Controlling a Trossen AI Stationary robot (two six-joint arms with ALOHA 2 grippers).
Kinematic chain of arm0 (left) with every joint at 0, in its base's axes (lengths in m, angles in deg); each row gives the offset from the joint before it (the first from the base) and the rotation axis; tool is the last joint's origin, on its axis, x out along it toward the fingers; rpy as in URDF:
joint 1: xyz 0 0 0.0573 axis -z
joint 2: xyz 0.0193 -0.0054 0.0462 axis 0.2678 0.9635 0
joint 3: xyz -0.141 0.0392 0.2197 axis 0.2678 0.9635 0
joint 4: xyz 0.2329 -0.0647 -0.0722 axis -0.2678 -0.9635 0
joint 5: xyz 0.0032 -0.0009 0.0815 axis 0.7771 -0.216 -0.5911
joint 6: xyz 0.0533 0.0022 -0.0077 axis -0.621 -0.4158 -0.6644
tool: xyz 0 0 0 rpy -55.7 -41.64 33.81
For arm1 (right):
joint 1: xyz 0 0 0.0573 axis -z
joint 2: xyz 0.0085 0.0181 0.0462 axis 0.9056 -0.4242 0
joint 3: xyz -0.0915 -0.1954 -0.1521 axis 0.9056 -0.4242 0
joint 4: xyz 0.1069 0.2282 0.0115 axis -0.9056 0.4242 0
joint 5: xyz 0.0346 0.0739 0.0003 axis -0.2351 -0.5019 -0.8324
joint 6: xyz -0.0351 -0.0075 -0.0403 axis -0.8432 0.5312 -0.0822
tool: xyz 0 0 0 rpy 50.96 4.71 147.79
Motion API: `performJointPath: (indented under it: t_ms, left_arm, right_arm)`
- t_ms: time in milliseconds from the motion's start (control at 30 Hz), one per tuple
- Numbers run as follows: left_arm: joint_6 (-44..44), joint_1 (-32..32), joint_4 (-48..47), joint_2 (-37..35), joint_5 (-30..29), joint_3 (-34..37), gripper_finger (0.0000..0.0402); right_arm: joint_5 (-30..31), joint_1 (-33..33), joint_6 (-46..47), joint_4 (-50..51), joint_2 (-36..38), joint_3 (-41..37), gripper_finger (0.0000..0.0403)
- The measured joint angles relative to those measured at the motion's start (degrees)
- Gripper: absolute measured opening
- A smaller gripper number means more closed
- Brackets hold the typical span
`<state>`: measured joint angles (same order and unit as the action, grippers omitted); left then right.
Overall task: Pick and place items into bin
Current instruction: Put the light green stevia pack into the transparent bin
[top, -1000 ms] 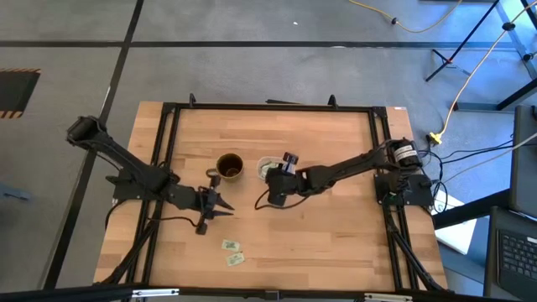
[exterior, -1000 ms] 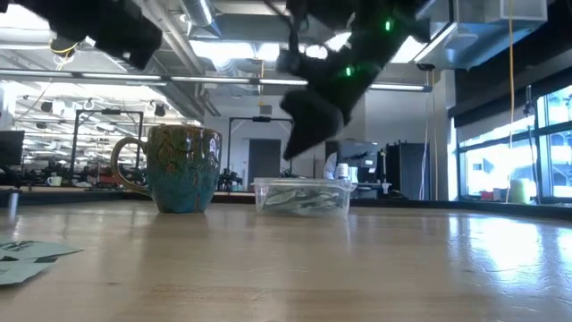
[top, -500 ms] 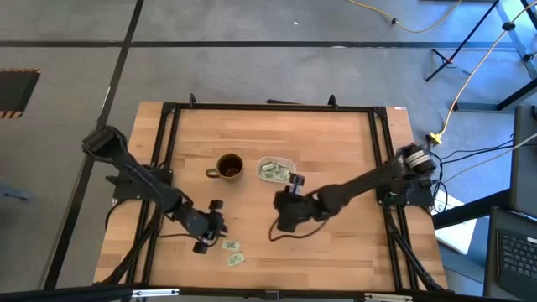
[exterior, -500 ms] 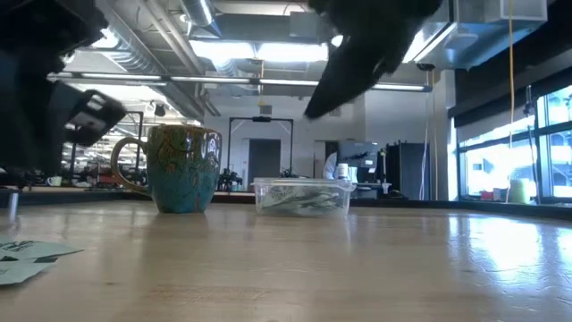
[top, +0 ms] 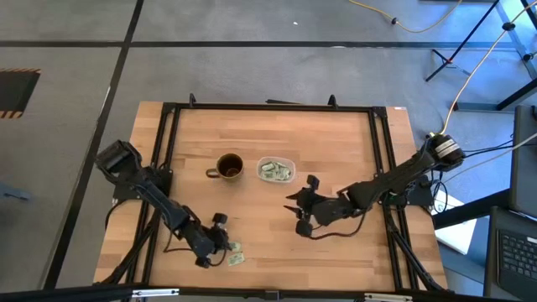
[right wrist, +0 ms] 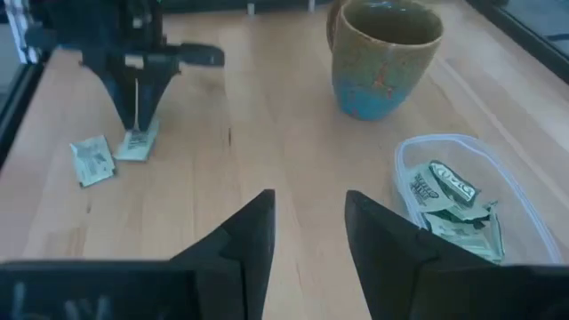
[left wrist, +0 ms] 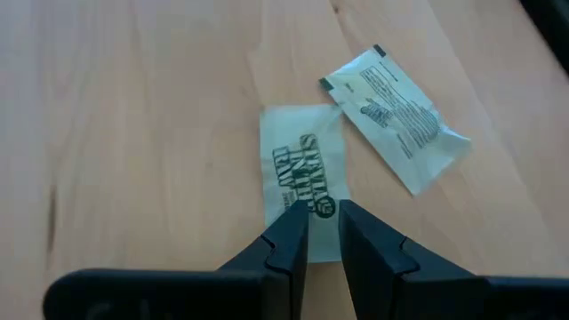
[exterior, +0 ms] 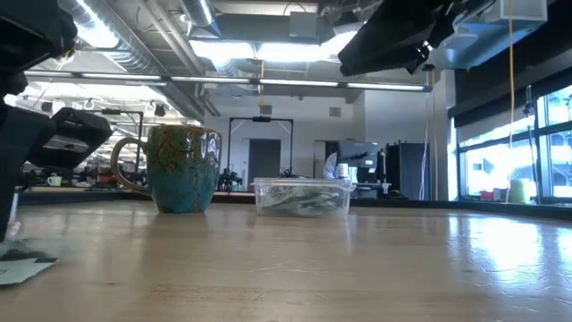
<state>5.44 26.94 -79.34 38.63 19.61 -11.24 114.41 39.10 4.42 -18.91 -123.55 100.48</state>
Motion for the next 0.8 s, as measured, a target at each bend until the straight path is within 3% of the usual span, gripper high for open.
performJointPath:
  t_ms: [433, 800]
  left_arm:
    - [2.4, -0.5, -4.6, 3.2, 0.2, -2.0, 0.0059]
    - [1.4, -0.7, -5.7, 2.2, 0.8, -2.6, 0.0004]
  right_arm:
    - [0.0, 0.0, -0.1, -4.3, 2.3, -4.8, 0.0141]
    - [0.0, 0.0, -1.3, -4.6, 2.3, -4.8, 0.0141]
